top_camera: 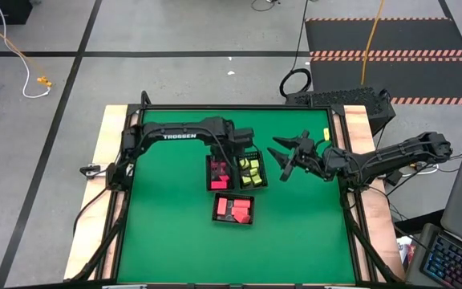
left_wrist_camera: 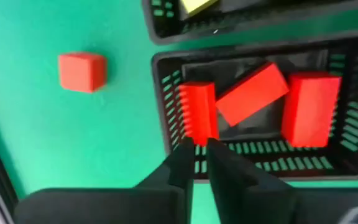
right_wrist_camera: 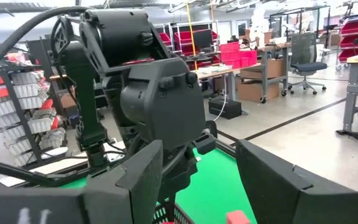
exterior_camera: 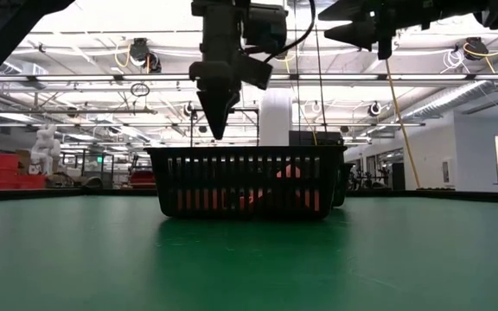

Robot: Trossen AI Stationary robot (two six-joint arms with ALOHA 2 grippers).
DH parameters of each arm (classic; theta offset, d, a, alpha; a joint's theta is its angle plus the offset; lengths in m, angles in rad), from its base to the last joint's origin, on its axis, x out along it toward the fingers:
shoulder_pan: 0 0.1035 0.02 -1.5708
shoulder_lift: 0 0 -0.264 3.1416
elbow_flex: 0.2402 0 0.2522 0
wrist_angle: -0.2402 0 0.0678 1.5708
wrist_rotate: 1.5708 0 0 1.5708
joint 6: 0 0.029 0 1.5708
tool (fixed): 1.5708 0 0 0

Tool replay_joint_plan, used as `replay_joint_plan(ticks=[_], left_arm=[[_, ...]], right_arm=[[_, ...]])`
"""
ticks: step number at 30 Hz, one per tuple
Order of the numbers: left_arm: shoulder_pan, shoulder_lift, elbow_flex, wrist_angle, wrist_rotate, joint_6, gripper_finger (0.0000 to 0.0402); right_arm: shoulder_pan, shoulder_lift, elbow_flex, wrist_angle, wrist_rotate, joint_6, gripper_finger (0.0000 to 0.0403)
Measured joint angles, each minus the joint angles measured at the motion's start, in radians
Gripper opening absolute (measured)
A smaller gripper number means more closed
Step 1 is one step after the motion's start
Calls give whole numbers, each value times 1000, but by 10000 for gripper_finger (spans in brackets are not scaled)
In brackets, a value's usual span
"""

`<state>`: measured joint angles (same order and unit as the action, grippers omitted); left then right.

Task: Sort & place blocks by color
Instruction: Put the red block into the top left black bin

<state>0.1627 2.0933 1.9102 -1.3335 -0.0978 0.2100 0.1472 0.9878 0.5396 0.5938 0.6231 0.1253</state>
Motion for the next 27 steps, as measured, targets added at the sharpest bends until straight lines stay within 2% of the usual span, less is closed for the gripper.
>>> replay_joint_plan(ticks=[4, 6, 10, 14, 16, 20, 23, 27], left_arm=[[-11, 0, 0, 1, 4, -23, 9], [-10, 0, -1, 1, 3, -37, 4], [-9, 0, -2, 1, -4, -36, 19], [19, 0, -2, 52, -123, 42, 33], [57, 0, -2, 94, -139, 62, 44], [160, 0, -2, 141, -28, 52, 89], [254, 8, -2, 163, 45, 0, 145], [352, 16, -3, 241, 203, -99, 229]], right_arm=[[11, 0, 0, 1, 0, 0, 199], [12, 0, 0, 1, 0, 0, 199], [12, 0, 0, 1, 0, 8, 199], [12, 0, 0, 1, 0, 15, 199], [12, 0, 0, 1, 0, 29, 199], [12, 0, 0, 0, 0, 38, 199], [12, 0, 0, 1, 0, 37, 199], [12, 0, 0, 1, 0, 23, 199]])
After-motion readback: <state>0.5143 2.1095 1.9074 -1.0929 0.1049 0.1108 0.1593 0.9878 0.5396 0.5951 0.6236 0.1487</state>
